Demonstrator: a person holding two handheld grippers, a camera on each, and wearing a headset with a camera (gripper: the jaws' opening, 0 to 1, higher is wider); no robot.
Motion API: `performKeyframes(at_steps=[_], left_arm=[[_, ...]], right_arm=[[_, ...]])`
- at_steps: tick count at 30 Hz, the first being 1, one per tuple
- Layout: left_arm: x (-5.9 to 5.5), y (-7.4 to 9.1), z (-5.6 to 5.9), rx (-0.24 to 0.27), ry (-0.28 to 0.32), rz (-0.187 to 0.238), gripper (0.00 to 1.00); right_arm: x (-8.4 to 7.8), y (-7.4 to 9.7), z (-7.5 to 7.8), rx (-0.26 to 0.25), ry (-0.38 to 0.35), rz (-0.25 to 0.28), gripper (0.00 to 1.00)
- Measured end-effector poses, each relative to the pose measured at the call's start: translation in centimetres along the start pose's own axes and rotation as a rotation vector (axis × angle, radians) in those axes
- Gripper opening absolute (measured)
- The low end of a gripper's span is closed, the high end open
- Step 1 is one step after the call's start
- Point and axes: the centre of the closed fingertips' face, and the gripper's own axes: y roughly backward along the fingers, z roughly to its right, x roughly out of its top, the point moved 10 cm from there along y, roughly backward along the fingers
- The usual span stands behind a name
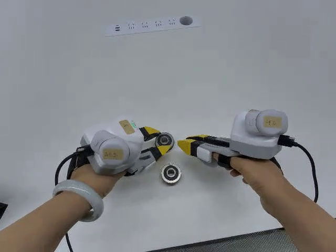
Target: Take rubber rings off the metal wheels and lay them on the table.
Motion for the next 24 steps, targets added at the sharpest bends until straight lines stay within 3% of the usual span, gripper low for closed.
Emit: performKeyframes(at_steps=[7,24], left_arm=[[-0.3,-0.3,-0.2,-0.010,0.000,-0.022,0.18],[-0.5,-0.4,-0.3,-0.021,0.011,-0.003,0.14]], right_arm=[[0.0,-0.4,0.1,0.013,-0.033,0.008,0.18],[-0.5,-2.5,0.5,0.053,-0.146,0.003,0.19]])
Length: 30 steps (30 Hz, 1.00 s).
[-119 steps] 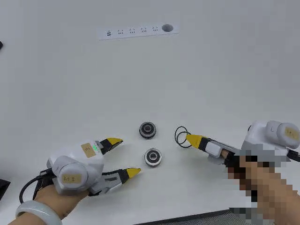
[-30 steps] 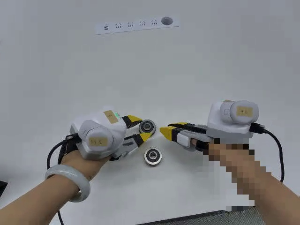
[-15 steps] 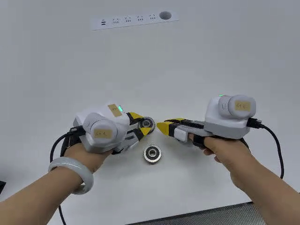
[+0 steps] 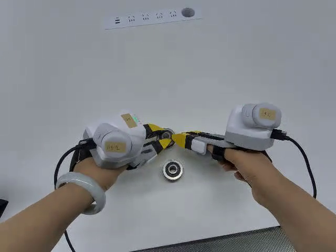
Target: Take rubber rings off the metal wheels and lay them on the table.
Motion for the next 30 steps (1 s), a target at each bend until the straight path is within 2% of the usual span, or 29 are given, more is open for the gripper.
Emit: performKeyframes(at_steps=[12,17,22,30], left_arm=[[-0.1,-0.1,0.0,0.001,-0.002,0.008,0.14],[-0.2,0.0,0.0,0.002,0.001,0.011,0.14],[-0.2,0.0,0.1,0.002,0.001,0.012,0.14],[-0.1,0.0,0.1,0.002,-0.001,0.012,0.14]], right_arm=[[-0.2,-0.9,0.1,0.046,-0.093,0.005,0.19],[-0.2,-0.7,0.1,0.061,-0.147,0.008,0.20],[-0.3,-0.3,-0.2,0.071,-0.150,-0.010,0.17],[-0.1,0.2,0.0,0.055,-0.137,0.002,0.10]])
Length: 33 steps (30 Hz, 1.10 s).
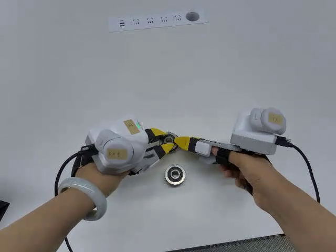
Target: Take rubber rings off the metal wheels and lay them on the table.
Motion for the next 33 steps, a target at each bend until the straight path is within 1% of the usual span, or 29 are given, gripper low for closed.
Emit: performKeyframes(at_steps=[5,11,16,22,25,30,32,33], left_arm=[[0.0,0.0,-0.1,-0.001,0.000,0.001,0.14],[0.0,0.0,-0.1,-0.001,0.003,0.003,0.14],[0.0,0.0,-0.1,0.000,0.004,0.005,0.14],[0.0,0.0,0.0,-0.002,0.004,0.006,0.14],[0.0,0.0,0.0,-0.002,0.003,0.006,0.14],[0.0,0.1,0.0,-0.002,0.005,0.008,0.14],[0.1,0.1,0.0,-0.003,0.005,0.008,0.14],[0.1,0.1,0.0,-0.003,0.005,0.008,0.14]], right_arm=[[0.1,0.0,0.2,-0.012,0.026,-0.008,0.06],[0.1,-0.1,0.1,-0.003,0.010,-0.009,0.05],[0.1,0.0,-0.1,-0.003,0.022,-0.007,0.04],[0.1,0.1,-0.3,-0.002,0.025,-0.005,0.04],[0.0,0.3,-0.5,0.002,0.044,-0.007,0.05],[0.1,0.4,-0.8,0.031,0.051,-0.014,0.05],[0.0,0.2,-0.8,0.024,0.058,-0.018,0.06],[0.1,0.2,-0.8,0.024,0.060,-0.010,0.06]])
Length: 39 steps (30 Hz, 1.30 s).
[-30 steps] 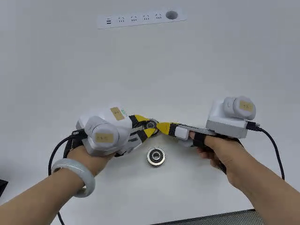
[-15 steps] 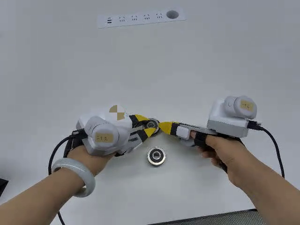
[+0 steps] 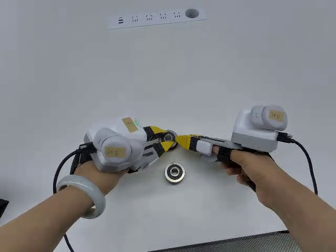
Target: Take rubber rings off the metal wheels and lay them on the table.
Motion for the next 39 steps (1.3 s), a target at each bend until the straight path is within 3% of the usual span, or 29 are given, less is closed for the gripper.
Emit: performKeyframes(at_steps=[9,27,35,38,39], left_arm=[[0.0,0.0,0.0,0.001,0.001,0.000,0.14],[-0.1,0.0,0.0,0.001,0.002,0.004,0.14],[-0.2,0.0,0.1,0.004,0.004,0.005,0.14],[-0.1,0.0,0.1,0.005,0.004,0.004,0.14],[-0.1,0.0,0.2,0.005,0.005,0.004,0.14]], right_arm=[[0.4,-0.8,0.0,0.006,0.011,0.012,0.20],[0.1,-0.5,0.0,0.014,0.010,-0.012,0.22],[-0.3,0.0,0.6,0.048,-0.046,-0.039,0.20],[-0.1,0.0,0.8,0.009,0.006,-0.009,0.22],[-0.1,-0.1,0.5,0.018,-0.005,-0.013,0.24]])
